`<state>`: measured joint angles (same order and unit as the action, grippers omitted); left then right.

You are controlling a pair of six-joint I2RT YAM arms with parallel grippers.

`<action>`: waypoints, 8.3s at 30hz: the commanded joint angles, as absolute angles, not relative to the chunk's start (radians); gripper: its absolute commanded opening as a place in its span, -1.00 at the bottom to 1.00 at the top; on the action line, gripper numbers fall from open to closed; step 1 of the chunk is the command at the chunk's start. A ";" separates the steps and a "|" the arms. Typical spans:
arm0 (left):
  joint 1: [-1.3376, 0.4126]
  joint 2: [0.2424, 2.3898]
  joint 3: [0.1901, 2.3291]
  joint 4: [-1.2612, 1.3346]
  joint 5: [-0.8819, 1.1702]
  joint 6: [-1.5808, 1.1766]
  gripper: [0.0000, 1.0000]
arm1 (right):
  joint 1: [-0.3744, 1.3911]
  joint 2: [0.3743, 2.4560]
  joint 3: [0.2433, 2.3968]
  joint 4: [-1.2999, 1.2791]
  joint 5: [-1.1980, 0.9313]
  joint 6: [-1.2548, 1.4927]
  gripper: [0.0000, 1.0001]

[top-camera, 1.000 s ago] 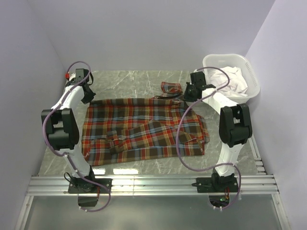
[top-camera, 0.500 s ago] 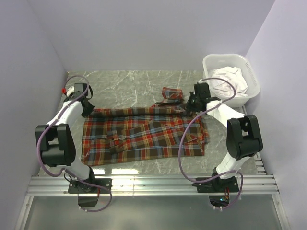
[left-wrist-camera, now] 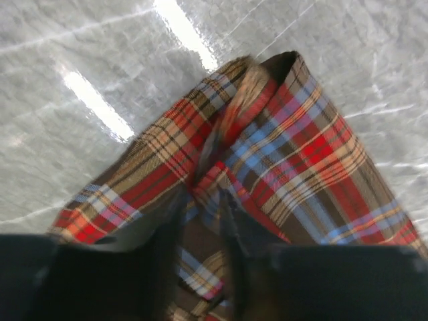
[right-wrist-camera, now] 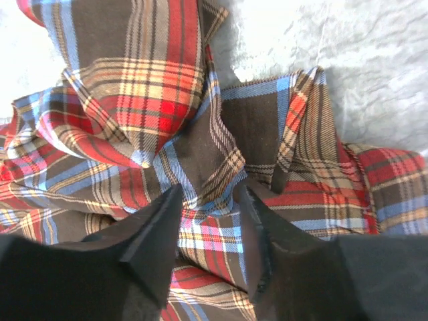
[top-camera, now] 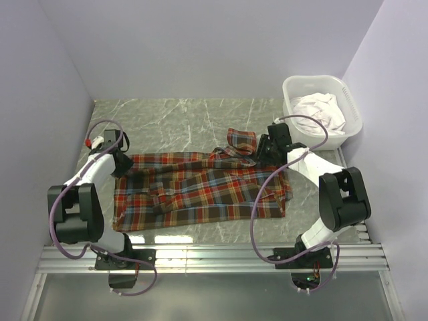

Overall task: Fold and stack the long sleeve shirts
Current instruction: Fold the shirt

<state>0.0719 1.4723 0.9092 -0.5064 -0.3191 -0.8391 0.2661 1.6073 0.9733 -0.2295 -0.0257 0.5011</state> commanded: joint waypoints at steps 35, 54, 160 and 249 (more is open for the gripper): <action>0.028 1.376 0.989 -0.434 -0.184 -0.598 0.82 | 0.452 1.686 1.303 -0.386 0.121 0.293 -1.00; 0.029 1.358 0.999 -0.457 -0.210 -0.604 0.81 | 0.857 1.002 0.850 -0.661 -0.249 0.486 -0.98; 0.340 1.466 0.692 -0.452 0.003 -0.896 0.76 | 0.074 1.698 0.999 -0.003 -0.221 0.581 -1.00; 0.244 1.582 1.057 -0.549 -0.199 -0.710 -0.76 | 0.170 1.618 0.811 -0.083 -0.037 0.640 0.26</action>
<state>0.2466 1.6165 1.0180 -0.5430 -0.1402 -0.7364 0.1761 1.6093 0.7868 -0.0387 -0.0696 0.6430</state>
